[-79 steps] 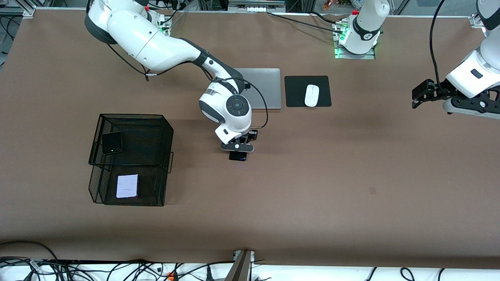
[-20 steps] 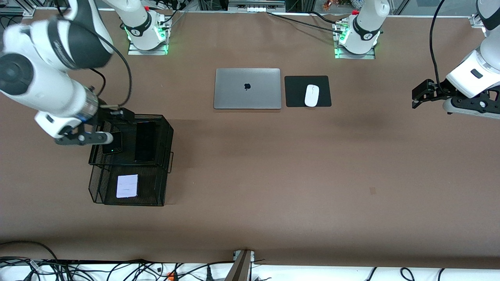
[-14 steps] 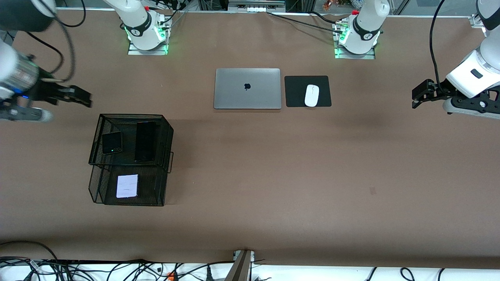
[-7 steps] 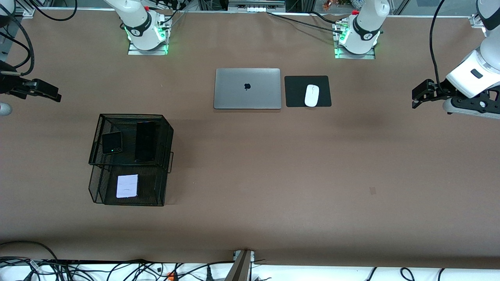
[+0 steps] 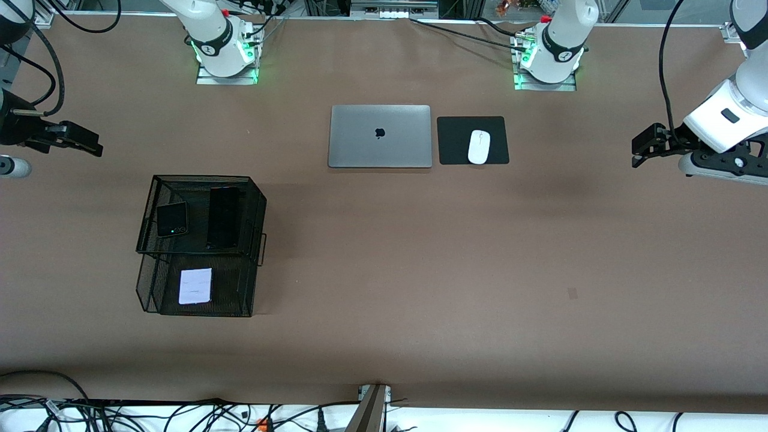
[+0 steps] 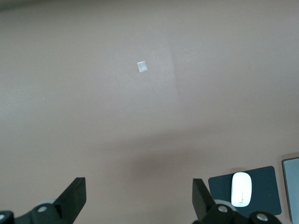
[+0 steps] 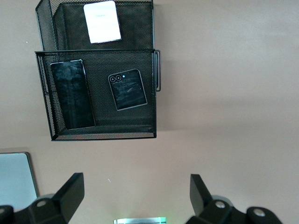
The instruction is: Place phones with both arms
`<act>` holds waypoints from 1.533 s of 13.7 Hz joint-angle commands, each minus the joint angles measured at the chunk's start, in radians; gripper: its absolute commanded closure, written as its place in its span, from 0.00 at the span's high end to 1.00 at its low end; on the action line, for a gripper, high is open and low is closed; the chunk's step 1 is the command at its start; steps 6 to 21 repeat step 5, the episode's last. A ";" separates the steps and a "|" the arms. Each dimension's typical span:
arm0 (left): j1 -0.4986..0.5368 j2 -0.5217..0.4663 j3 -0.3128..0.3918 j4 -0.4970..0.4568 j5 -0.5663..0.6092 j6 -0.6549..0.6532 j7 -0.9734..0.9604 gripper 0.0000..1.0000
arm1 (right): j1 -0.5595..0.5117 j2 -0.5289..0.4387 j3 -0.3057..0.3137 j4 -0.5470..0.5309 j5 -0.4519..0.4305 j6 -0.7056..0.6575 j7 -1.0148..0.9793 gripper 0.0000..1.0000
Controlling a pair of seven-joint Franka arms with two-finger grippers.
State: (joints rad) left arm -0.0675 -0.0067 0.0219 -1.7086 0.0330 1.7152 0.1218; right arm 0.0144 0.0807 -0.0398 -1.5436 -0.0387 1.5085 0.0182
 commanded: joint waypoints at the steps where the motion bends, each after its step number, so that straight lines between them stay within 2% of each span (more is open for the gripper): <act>1: -0.003 0.019 0.001 0.035 -0.027 -0.016 0.001 1.00 | -0.021 -0.027 0.020 -0.020 -0.003 0.001 0.008 1.00; 21: -0.003 0.019 0.001 0.035 -0.027 -0.019 0.001 1.00 | -0.021 -0.024 0.020 -0.018 0.003 -0.002 0.009 1.00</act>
